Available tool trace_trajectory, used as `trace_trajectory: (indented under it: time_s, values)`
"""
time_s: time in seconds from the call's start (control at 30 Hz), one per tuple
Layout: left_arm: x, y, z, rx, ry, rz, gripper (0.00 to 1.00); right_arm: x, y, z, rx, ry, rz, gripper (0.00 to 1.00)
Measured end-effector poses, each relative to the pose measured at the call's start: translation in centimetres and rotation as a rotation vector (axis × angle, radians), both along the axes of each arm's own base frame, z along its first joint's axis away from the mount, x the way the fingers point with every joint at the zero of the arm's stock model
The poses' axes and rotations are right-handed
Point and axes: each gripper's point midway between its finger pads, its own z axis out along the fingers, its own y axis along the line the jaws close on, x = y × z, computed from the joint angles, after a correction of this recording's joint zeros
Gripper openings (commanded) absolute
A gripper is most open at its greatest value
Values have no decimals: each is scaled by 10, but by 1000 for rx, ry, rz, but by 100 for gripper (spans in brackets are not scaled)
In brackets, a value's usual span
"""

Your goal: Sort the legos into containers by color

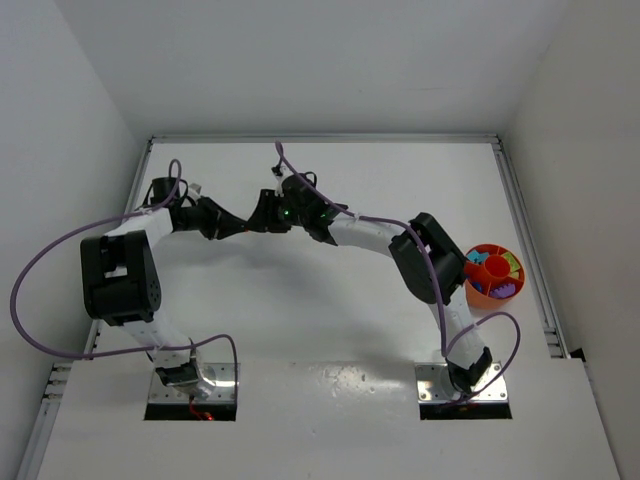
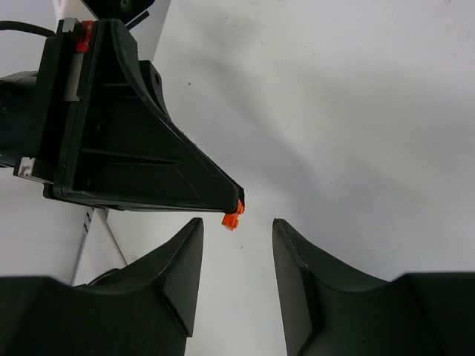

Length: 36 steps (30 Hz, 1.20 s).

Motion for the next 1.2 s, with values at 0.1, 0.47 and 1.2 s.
trace_trajectory:
  time_s: [0.1, 0.47, 1.2]
  values:
    - [0, -1, 1, -7, 0, 0, 0, 0, 0, 0, 0, 0, 1, 42]
    - [-2, -5, 2, -19, -5, -3, 0, 0, 1, -3, 3, 1, 7, 35]
    - [-7, -10, 13, 8, -89, -21, 100, -7, -5, -5, -44, -103, 74, 0]
